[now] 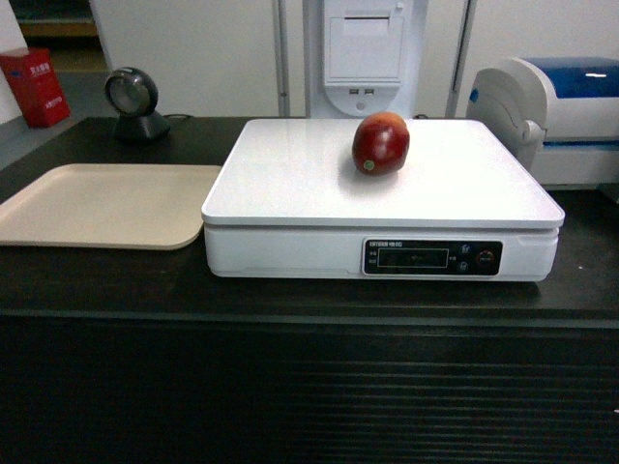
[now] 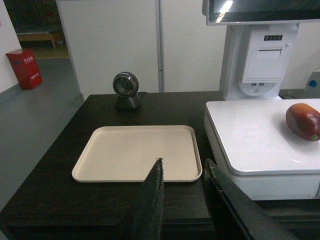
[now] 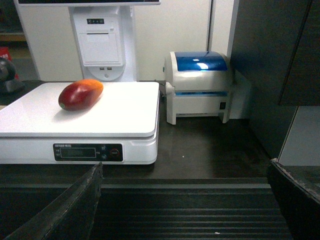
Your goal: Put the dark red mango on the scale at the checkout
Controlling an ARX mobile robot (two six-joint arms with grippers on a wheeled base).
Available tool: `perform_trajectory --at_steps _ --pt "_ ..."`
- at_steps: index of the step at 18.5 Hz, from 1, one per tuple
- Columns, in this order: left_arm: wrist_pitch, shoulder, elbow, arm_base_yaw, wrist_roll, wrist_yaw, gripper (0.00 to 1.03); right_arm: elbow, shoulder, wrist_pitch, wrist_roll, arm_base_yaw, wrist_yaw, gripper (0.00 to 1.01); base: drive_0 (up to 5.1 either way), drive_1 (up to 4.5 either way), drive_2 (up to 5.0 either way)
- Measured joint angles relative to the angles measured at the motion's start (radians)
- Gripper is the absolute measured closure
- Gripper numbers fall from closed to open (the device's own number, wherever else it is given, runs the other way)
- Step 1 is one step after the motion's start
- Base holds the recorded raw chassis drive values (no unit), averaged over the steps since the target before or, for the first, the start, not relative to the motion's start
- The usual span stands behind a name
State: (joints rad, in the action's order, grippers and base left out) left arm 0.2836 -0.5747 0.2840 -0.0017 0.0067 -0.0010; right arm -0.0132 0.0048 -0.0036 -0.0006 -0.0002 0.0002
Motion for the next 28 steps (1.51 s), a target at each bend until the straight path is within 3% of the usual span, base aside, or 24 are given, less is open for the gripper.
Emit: perform_trajectory --at_steps 4,20,22,23,28 --pt "0.017 0.073 -0.082 0.0 -0.003 0.0 1.01 0.0 0.0 0.0 0.0 0.0 0.0 0.03 0.0 0.0 0.0" --pt "-0.095 0.384 -0.275 0.0 -0.003 0.001 1.01 0.0 0.0 0.0 0.0 0.0 0.0 0.03 0.0 0.0 0.0" --pt "-0.173 0.445 -0.27 0.0 -0.003 0.0 1.01 0.0 0.0 0.0 0.0 0.0 0.0 0.03 0.0 0.0 0.0" --pt "-0.301 0.548 -0.275 0.0 -0.003 0.0 1.01 0.0 0.0 0.0 0.0 0.0 0.0 0.03 0.0 0.0 0.0" --pt "-0.286 0.569 -0.275 0.001 -0.003 0.001 1.01 0.0 0.0 0.0 0.0 0.0 0.0 0.03 0.0 0.0 0.0"
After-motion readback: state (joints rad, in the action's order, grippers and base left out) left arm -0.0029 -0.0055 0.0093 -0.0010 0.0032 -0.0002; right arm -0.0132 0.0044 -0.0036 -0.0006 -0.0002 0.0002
